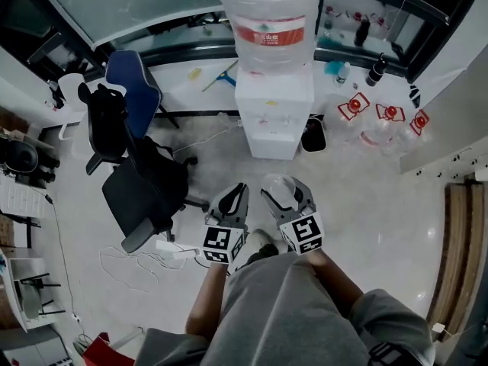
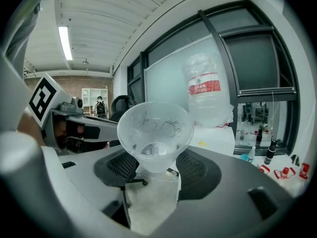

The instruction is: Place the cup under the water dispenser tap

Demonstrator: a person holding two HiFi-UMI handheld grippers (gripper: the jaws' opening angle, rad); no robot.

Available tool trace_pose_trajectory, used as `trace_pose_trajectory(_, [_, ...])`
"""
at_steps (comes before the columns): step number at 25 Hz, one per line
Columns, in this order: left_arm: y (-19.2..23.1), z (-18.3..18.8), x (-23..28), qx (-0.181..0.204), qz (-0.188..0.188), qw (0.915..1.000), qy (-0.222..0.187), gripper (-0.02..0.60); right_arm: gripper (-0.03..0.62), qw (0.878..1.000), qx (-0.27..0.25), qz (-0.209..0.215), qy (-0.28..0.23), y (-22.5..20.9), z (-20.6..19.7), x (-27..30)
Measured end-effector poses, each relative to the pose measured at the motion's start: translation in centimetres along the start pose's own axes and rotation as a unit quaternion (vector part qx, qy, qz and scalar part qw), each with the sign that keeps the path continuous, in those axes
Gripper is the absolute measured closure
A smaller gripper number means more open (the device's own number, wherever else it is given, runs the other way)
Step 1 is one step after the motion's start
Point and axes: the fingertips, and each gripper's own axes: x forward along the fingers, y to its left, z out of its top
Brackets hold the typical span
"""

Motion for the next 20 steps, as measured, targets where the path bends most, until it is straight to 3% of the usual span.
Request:
trace_pose_trajectory(10, [2.5, -0.5, 3.2, -0.01, -0.032, 0.9994, 0.01, 0.552, 0.347, 0.999, 0.009, -0.035, 0.015, -2.0, -0.6, 2.9])
trace_pose_trajectory(20, [3.9, 0.0, 10.9, 0.002, -0.062, 0.9973, 0.041, 0.552, 0.347, 0.998, 0.023, -0.057, 0.017, -8.2, -0.2, 6.6])
